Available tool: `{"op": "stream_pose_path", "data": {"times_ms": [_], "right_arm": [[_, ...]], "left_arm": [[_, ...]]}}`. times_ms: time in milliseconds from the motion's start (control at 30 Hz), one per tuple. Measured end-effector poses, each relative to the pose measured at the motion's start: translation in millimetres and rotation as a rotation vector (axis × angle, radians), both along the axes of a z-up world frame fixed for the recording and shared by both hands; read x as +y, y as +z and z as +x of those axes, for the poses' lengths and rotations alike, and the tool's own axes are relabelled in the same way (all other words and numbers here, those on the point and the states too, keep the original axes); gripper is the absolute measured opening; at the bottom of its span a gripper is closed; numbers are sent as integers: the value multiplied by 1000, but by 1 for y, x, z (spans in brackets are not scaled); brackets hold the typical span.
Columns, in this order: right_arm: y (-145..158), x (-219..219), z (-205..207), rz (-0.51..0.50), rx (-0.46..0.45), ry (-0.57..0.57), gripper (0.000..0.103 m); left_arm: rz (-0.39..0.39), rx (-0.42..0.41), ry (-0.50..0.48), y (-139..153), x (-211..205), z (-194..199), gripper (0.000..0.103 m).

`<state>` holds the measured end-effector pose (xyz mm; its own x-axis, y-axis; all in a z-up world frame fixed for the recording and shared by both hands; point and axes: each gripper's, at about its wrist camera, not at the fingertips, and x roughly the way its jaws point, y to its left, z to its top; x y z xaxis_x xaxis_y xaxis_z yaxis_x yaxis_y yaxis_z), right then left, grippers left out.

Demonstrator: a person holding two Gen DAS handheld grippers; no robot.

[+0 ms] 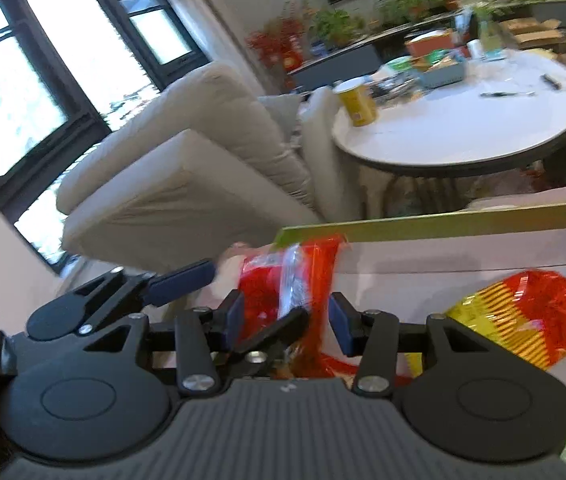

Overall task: Organize snacks
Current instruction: 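Open the right gripper to drop the red bag into the box, then move the right tool to the sliced bread loaf in plastic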

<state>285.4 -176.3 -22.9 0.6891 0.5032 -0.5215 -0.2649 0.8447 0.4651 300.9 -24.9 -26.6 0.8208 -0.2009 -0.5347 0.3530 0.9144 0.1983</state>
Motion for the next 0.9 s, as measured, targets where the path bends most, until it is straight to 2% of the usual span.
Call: {"op": "stream_pose_path", "data": {"times_ms": [200,400,667,900], "right_arm": [[15,-22,-25,-42,-34,-17,48],[28,-45,-66,-89,-58,-14,49],[13,-78,-119,-143,-19,-58,49],[-13,-93,-137,-169,63,-126,49]], "left_arm": [[-50,15,37,2,12,-12,75],[-106,1,55,15,20,-41,79],[-140,-6,6,22,7,-105,81],[-193,71,-46,14,-19,-158,82]]}}
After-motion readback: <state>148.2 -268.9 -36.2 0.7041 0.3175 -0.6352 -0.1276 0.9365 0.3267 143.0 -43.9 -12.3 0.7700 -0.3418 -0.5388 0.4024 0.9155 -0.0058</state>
